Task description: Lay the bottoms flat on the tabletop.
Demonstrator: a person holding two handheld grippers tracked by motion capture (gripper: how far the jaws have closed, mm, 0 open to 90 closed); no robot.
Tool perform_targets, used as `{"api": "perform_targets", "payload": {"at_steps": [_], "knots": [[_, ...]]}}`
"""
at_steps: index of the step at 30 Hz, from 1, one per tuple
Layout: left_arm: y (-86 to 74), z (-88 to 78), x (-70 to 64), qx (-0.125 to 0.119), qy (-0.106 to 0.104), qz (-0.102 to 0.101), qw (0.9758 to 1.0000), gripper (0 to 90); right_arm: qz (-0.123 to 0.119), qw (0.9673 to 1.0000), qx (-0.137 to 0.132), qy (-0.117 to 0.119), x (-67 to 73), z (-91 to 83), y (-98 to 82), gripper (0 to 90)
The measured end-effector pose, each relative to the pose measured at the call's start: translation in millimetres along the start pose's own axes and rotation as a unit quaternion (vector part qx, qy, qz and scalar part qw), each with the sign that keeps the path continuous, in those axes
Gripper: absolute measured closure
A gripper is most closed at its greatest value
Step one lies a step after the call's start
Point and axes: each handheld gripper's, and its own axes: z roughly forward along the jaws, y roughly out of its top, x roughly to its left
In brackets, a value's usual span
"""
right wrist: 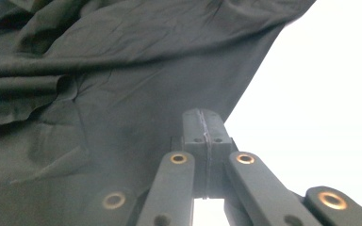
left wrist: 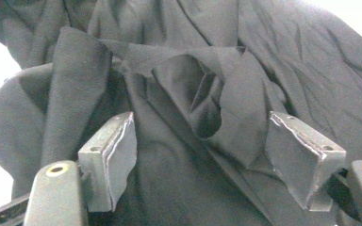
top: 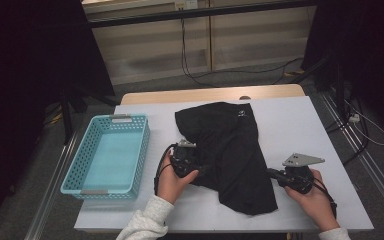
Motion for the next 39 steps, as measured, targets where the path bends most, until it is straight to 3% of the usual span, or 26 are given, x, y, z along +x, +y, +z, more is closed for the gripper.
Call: {"api": "perform_targets", "payload": {"at_steps": [2,3,6,8,10,15,20,22,29,31,33,39], "knots": [[-0.4,0.8,-0.9,0.001,0.0,0.003,1.0,27.1,0.006,0.9998,0.0,-0.018,3.3,3.4,2.5,68.8],[-0.4,0.5,-1.5,0.002,0.002,0.005,1.0,28.2,0.002,0.9996,0.001,-0.027,4.9,6.3,3.4,65.2],[-0.6,0.3,-1.9,0.001,0.014,0.005,0.9999,31.9,-0.011,0.9996,0.017,-0.02,11.9,16.9,3.7,63.9],[-1.3,-0.2,-0.9,0.0,0.019,0.011,0.9998,38.3,-0.018,0.9995,0.017,-0.022,15.5,21.0,4.5,71.6],[-1.9,-0.7,-0.1,-0.001,0.023,0.015,0.9996,42.9,-0.022,0.9994,0.021,-0.017,16.3,22.3,6.7,89.7],[-2.2,-1.5,0.4,0.0,0.027,0.018,0.9995,48.3,-0.017,0.9995,0.019,-0.02,7.2,16.4,7.1,90.0],[-2.0,-1.5,0.3,0.001,0.027,0.02,0.9994,47.9,0.008,0.9986,0.01,-0.051,-15.6,2.4,-1.0,90.0],[-2.0,-1.6,0.3,0.001,0.027,0.02,0.9994,47.6,0.014,0.9972,0.007,-0.073,-22.1,-1.1,-3.3,90.0],[-1.9,-2.1,0.1,0.001,0.023,0.016,0.9996,45.4,0.022,0.9952,0.003,-0.096,-30.6,-9.3,-5.0,90.0],[-0.9,-3.0,0.2,0.0,0.02,0.011,0.9997,43.2,0.024,0.9961,-0.006,-0.084,-27.4,-11.3,-2.9,86.3],[-0.2,-4.5,0.5,-0.003,0.017,0.009,0.9998,41.1,0.019,0.997,-0.009,-0.075,-20.3,-9.6,0.8,76.3],[3.6,-10.6,-4.4,-0.013,0.006,0.012,0.9998,36.8,-0.007,0.9999,-0.006,-0.013,6.4,1.1,9.7,58.4]]}}
